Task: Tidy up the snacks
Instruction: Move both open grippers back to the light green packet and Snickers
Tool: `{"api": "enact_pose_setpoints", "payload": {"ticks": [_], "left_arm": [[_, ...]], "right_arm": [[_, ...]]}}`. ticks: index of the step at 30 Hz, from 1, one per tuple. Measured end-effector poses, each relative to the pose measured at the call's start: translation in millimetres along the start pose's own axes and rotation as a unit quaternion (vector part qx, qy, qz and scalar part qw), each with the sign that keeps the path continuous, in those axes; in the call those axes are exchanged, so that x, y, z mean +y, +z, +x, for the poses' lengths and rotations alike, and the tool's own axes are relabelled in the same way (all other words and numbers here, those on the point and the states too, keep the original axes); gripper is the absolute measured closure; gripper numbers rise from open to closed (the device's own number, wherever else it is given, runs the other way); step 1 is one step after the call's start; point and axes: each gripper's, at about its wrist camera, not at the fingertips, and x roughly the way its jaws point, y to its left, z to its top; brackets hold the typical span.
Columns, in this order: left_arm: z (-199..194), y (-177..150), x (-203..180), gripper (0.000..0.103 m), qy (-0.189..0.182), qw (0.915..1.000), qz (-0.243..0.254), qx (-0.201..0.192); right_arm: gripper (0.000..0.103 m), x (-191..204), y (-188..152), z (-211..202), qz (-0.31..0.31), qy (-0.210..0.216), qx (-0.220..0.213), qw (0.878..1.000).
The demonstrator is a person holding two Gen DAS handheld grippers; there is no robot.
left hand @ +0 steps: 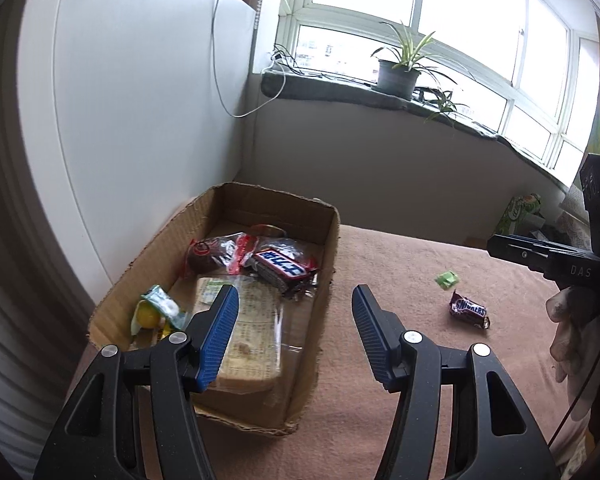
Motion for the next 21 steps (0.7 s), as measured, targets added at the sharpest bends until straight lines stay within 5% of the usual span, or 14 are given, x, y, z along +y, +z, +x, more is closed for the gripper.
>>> {"api": "enact_pose_setpoints", "payload": {"ticks": [10,21], "left_arm": [[17.6,-8.4,-62.9,0.045,-0.049,0.998,0.03,0.028],[63.3,1.0,-111.6,0.045,-0.075,0.9917,0.083,0.063]], "right_arm": [[0.014,-72.3,-20.4,-15.7,0.04,-0.014,0.019,0.999],[0.022,-71.9,-47.8,4.6,-0.008,0.037,0.056,0.998]]}}
